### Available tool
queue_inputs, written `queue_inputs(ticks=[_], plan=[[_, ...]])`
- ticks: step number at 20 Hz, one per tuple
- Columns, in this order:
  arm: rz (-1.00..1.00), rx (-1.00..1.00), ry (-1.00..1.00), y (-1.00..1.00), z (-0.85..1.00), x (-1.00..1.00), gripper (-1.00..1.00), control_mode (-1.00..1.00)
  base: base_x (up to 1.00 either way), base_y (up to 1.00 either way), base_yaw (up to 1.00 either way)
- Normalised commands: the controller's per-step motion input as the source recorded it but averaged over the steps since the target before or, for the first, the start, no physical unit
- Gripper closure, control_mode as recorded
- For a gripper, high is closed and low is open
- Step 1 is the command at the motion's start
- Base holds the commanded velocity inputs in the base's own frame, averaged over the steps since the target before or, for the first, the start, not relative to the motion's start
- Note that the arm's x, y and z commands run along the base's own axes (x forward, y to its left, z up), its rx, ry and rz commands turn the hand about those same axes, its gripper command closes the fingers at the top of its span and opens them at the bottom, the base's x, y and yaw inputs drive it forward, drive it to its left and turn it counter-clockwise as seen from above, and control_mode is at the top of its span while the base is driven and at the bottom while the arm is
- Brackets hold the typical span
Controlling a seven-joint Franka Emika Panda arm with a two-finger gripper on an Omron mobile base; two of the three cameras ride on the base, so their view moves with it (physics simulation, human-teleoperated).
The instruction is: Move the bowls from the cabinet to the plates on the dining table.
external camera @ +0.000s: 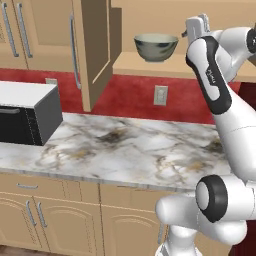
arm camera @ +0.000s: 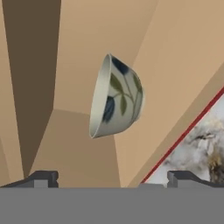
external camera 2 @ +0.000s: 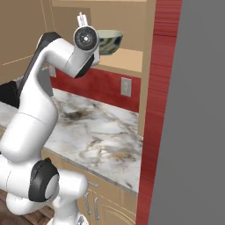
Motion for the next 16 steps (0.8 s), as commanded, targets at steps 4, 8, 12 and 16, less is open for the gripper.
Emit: queue_inputs(ticks=[4,8,12,16], plan=[[0.0,0.0,0.02,-0.09,0.0,0.37,-1.0,-1.0,0.0,0.0,0.0],[0.01,0.01,0.04,-0.1,0.0,0.37,-1.0,-1.0,0.0,0.0,0.0],[0.01,0.0,0.03,-0.08,0.0,0.37,-1.0,-1.0,0.0,0.0,0.0],[0.0,0.0,0.0,-0.03,-0.02,0.31,-1.0,-1.0,0.0,0.0,0.0]])
